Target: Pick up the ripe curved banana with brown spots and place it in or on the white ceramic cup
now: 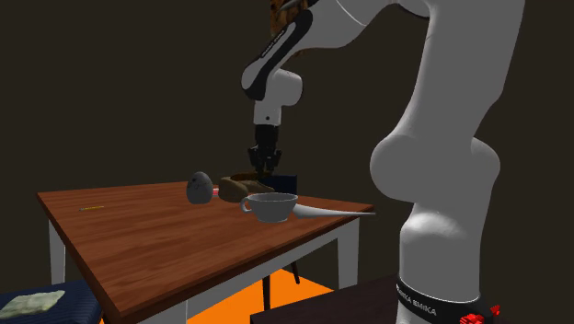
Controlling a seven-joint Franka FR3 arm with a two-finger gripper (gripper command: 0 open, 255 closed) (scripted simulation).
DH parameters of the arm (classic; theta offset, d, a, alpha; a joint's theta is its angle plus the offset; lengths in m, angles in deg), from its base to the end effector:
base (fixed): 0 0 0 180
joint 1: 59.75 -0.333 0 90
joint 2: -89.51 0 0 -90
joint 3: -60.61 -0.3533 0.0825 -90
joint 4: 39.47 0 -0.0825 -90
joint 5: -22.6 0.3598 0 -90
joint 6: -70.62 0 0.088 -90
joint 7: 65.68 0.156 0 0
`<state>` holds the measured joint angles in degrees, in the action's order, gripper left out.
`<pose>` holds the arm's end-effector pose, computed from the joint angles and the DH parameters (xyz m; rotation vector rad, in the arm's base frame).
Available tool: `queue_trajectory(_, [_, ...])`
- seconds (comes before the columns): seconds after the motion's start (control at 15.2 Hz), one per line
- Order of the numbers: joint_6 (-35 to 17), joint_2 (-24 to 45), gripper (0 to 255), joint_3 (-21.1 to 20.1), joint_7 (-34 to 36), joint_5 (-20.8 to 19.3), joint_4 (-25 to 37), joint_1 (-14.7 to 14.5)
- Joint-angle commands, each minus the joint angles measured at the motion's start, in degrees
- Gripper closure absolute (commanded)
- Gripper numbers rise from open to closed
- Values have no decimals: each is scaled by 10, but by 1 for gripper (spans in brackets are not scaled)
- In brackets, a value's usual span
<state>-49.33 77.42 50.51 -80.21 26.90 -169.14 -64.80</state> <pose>0.4403 0.1289 0.4485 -3.0232 -0.7377 -0.0603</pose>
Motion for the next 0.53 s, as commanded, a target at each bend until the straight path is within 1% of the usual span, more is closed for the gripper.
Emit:
queue_trajectory(0.0, [6,8,255,19,-31,-5,13,14])
queue_trajectory(0.2, [9,31,255,44,-70,-11,36,33])
queue_trajectory(0.46, [-22,41,255,43,-70,-11,16,32])
